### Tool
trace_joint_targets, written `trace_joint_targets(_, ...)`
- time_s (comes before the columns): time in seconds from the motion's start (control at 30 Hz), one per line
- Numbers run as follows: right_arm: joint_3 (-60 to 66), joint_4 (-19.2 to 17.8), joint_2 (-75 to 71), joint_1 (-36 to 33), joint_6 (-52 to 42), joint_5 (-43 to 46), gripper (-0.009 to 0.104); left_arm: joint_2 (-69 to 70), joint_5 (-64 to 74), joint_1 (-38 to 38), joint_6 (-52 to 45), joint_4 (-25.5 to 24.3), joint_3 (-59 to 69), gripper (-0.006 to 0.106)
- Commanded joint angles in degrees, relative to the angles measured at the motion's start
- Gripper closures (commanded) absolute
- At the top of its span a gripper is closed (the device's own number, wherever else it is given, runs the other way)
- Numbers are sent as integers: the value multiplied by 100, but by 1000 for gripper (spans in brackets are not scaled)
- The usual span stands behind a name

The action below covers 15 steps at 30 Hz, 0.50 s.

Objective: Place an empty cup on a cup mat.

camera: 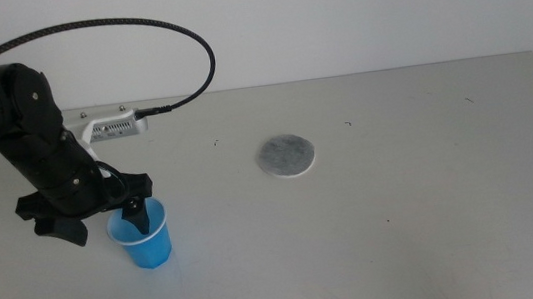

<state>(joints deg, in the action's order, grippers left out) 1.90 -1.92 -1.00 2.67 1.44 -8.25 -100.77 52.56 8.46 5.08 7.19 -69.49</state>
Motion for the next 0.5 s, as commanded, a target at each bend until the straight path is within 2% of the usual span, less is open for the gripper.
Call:
trace_joint_targets(0.0, -66, -52, -110, -11, -49, 448, 1, 73, -145, 25, 2, 35, -160, 5)
trace_joint_targets(0.13, -66, -52, -110, -11, -49, 448, 1, -189, -158, 25, 2, 35, -160, 5)
trace_joint_targets(0.23, -66, -52, -110, -11, -49, 448, 1, -349, -158, 25, 2, 35, -166, 13)
trace_joint_targets(0.3, -66, -52, -110, -11, -49, 448, 1, -384, -158, 25, -3, 25, -166, 28)
trace_joint_targets(0.47, -66, -52, -110, -11, -49, 448, 1, -384, -158, 25, -3, 109, -166, 76)
